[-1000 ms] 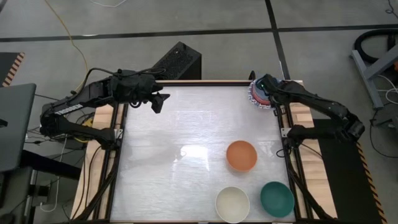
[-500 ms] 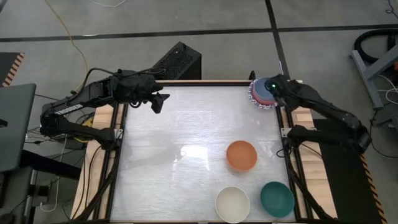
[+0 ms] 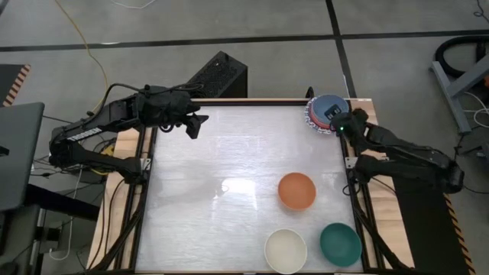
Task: Nest bowls inside each other
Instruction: Stack the blue bowl on top of the pink bowl
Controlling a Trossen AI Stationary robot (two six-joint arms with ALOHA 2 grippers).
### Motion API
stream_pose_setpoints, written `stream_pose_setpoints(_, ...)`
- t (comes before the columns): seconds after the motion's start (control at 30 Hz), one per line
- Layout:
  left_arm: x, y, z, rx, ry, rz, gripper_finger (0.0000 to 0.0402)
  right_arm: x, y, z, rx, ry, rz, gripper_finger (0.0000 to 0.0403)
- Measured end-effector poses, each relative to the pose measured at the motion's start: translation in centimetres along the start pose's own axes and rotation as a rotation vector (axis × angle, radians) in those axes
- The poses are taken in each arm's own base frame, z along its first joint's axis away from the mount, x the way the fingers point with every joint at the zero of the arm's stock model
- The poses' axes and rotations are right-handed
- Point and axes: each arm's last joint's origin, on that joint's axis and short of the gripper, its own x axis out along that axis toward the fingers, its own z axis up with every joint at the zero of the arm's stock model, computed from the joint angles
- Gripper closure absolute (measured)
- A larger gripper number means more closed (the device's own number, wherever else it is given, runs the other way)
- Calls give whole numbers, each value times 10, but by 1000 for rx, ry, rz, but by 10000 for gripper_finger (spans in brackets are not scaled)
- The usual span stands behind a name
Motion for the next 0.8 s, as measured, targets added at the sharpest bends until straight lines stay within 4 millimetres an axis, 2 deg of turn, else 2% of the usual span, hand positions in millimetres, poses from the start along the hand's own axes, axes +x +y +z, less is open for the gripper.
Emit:
stream_pose_setpoints(0.17,0,0,0,-18,0,0,164,9,-16,-11,80,-11,-30,381)
stream_pose_setpoints(0.3,0,0,0,-27,0,0,164,10,-21,-13,102,-12,-60,389)
stream_pose_setpoints(0.57,0,-1,0,-26,17,-41,164,8,-12,-10,117,-20,28,382)
stream_pose_setpoints(0.8,9,-6,0,-12,38,-100,164,-10,4,10,29,-54,118,382)
